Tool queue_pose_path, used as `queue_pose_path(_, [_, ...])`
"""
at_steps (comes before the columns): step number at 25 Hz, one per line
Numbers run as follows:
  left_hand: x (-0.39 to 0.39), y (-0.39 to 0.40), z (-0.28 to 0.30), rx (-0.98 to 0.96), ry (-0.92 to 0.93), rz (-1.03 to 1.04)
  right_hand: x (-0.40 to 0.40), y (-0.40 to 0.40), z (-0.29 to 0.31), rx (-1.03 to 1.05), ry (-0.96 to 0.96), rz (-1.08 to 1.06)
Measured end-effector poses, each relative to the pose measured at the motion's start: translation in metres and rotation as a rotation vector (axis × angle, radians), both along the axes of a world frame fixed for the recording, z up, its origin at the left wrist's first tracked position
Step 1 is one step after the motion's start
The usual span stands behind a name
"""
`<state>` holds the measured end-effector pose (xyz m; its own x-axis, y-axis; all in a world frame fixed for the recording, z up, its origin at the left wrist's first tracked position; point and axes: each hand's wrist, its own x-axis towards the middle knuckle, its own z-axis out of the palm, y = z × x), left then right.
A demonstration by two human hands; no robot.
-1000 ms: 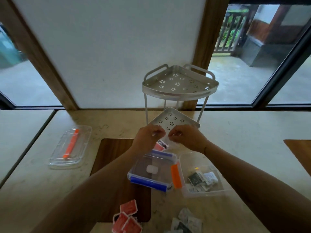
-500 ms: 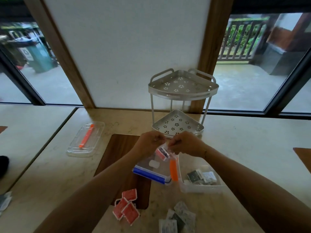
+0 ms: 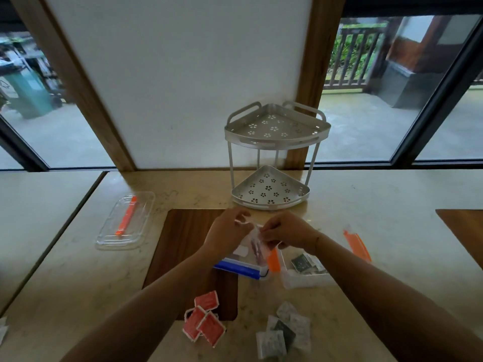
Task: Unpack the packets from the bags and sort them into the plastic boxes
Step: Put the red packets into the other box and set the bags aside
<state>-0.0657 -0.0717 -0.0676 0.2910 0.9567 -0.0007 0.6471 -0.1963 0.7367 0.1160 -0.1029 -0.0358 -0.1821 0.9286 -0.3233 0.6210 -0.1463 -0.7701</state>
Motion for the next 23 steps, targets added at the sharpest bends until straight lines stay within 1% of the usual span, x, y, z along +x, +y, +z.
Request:
queue_pose_path(1, [-0.003, -0.003, -0.005, -0.028, -0.041, 0.075, -0.005, -0.003, -0.002, -0.02, 0.013, -0.045])
queue_pose_path(2, [-0.006, -0.006, -0.009, -0.101, -0.088, 0.113, -0.011, -0.007, -0.004, -0.046, 0.024, -0.086])
queue_pose_path(3, [-0.009, -0.008, -0.01, -0.221, -0.143, 0.113, -0.016, -0.01, -0.006, -0.071, 0.042, -0.128])
queue_pose_path(5, [-0.015, -0.016, -0.009, -0.522, -0.24, 0.048, -0.028, -0.017, -0.011, -0.106, 0.107, -0.224])
queue_pose_path(6, [-0.018, -0.02, -0.008, -0.636, -0.273, 0.018, -0.034, -0.022, -0.015, -0.116, 0.139, -0.268])
queue_pose_path(7, [-0.022, -0.023, -0.01, -0.704, -0.297, 0.003, -0.04, -0.027, -0.018, -0.127, 0.158, -0.305])
queue_pose_path(11, [-0.038, -0.036, -0.02, -0.815, -0.286, 0.011, -0.064, -0.05, -0.033, -0.147, 0.132, -0.366])
queue_pose_path(15, [-0.06, -0.061, -0.026, -0.87, -0.259, -0.099, -0.08, -0.085, -0.053, -0.233, 0.129, -0.373])
queue_pose_path(18, [-0.079, -0.085, -0.039, -0.927, -0.181, -0.223, -0.088, -0.119, -0.07, -0.326, 0.167, -0.352])
queue_pose_path(20, [-0.087, -0.102, -0.051, -0.975, -0.128, -0.24, -0.094, -0.14, -0.08, -0.377, 0.187, -0.347])
queue_pose_path(23, [-0.091, -0.13, -0.067, -0.981, -0.052, -0.243, -0.103, -0.166, -0.09, -0.392, 0.186, -0.33])
